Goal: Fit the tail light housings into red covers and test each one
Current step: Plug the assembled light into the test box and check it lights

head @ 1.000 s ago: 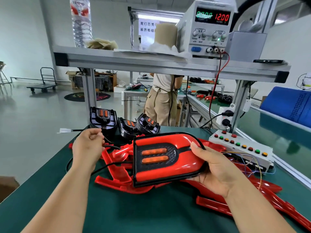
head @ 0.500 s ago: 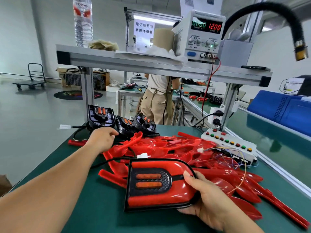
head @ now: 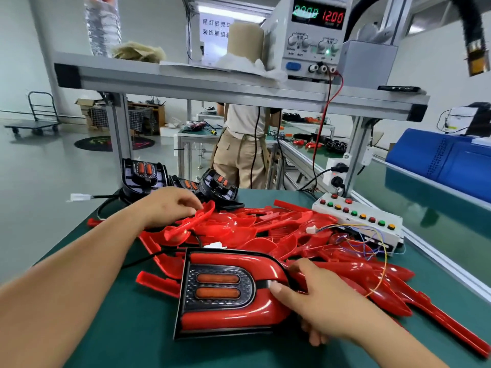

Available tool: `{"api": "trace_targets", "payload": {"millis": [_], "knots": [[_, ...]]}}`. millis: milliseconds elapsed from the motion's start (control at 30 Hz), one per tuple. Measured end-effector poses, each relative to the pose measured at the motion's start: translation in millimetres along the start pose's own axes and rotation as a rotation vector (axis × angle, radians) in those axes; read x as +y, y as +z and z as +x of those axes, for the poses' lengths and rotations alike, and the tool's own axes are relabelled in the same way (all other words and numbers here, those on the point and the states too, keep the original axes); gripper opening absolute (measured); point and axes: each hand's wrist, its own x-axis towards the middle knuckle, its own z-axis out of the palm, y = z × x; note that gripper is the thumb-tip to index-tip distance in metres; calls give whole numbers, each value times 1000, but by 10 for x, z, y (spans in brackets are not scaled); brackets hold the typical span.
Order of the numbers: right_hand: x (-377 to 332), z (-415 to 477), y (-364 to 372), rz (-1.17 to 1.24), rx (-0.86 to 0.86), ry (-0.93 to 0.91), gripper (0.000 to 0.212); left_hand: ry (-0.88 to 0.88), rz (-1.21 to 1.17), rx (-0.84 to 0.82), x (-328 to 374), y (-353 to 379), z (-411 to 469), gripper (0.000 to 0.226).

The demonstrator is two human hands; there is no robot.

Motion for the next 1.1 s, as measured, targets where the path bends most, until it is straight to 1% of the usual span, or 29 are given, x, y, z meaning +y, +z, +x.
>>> {"api": "trace_targets", "payload": {"millis": [33, 100, 200, 267, 333, 400, 467, 600, 700, 800, 867, 933, 967, 1033, 1100], "knots": [[3, 11, -42, -12, 27, -14, 51, 36, -5, -95, 90, -6, -55, 19], [31, 116, -176, -102, 171, -64, 42, 68, 48, -229, 214, 48, -119, 15], [71, 428, -486, -319, 445, -107, 34, 75, 179, -282, 279, 176, -130, 19], [90, 664, -675, -537, 555, -85, 30, 79, 207, -306, 296, 242, -128, 18], [154, 889, -781, -720, 582, -42, 25, 78, 204, -302, 305, 291, -120, 13], [241, 1061, -809, -861, 515, 69, 26, 84, 181, -294, 298, 326, -112, 9], [316, 1179, -795, -926, 442, 158, 26, 94, 143, -282, 286, 321, -124, 5], [372, 1273, -819, -881, 437, 198, 22, 88, 7, -214, 283, 180, -141, 7], [368, 1273, -873, -853, 401, 146, 23, 103, -119, -157, 366, 83, -135, 7], [315, 1203, -897, -826, 477, 58, 23, 154, -120, -35, 469, 49, -92, 10], [265, 1151, -909, -741, 576, -13, 20, 208, -64, 33, 554, 51, -57, 8], [200, 1097, -935, -598, 673, -89, 17, 282, -9, 101, 645, 66, -23, 4], [160, 1063, -946, -521, 701, -124, 17, 309, 7, 140, 693, 74, -7, 8], [85, 996, -959, -385, 716, -199, 19, 332, -30, 194, 766, 98, 32, 12], [11, 913, -949, -288, 691, -286, 25, 315, -87, 199, 843, 117, 60, 17]]}}
